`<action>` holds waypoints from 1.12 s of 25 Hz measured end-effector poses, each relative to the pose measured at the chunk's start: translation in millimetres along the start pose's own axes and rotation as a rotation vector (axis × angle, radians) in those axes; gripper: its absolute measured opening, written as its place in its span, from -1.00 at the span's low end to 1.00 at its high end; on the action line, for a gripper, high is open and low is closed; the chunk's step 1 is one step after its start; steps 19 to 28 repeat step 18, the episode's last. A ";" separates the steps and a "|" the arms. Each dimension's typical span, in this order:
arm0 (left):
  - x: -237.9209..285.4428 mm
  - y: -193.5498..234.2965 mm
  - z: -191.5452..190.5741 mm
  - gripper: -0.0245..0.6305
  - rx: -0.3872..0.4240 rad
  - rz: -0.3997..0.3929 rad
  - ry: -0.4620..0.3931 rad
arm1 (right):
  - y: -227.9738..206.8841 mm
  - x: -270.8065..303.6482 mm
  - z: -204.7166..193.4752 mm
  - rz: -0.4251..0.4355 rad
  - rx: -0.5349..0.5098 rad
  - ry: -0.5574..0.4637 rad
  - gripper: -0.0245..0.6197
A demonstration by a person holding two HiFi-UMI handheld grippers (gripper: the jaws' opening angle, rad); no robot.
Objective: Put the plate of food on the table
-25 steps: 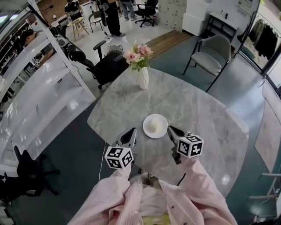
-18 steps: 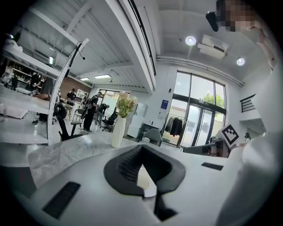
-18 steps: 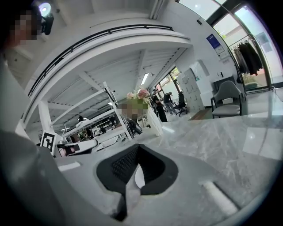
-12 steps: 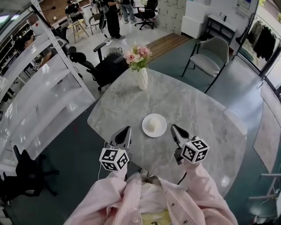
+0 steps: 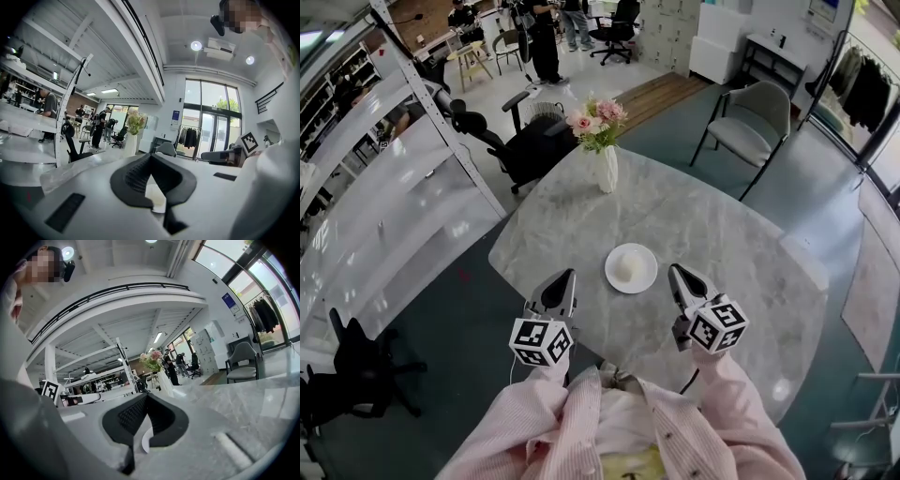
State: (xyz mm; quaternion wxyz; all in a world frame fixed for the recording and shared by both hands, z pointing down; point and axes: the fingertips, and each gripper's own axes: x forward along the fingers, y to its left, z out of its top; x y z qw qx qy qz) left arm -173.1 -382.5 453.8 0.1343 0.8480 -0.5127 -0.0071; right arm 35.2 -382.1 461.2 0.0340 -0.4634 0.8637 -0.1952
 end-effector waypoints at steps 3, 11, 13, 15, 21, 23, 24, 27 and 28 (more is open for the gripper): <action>0.2 1.4 0.4 -0.94 0.001 0.004 0.000 | -0.2 0.1 -0.5 0.001 -0.018 0.005 -0.91; 1.5 5.1 0.3 -0.94 0.002 0.012 0.003 | -5.2 -0.7 -0.1 -0.011 -0.018 -0.001 -0.91; 1.0 5.3 -0.2 -0.94 0.001 0.013 0.003 | -5.5 -1.9 -0.4 -0.014 -0.019 -0.003 -0.91; 2.4 6.4 -1.1 -0.94 -0.002 0.016 0.003 | -7.1 -1.1 -0.7 -0.015 -0.021 -0.003 -0.91; 6.1 9.2 -3.6 -0.94 -0.004 0.022 0.007 | -10.6 1.5 -1.2 -0.017 -0.024 -0.001 -0.91; 6.1 9.2 -3.6 -0.94 -0.004 0.022 0.007 | -10.6 1.5 -1.2 -0.017 -0.024 -0.001 -0.91; 6.1 9.2 -3.6 -0.94 -0.004 0.022 0.007 | -10.6 1.5 -1.2 -0.017 -0.024 -0.001 -0.91; 6.1 9.2 -3.6 -0.94 -0.004 0.022 0.007 | -10.6 1.5 -1.2 -0.017 -0.024 -0.001 -0.91; 6.1 9.2 -3.6 -0.94 -0.004 0.022 0.007 | -10.6 1.5 -1.2 -0.017 -0.024 -0.001 -0.91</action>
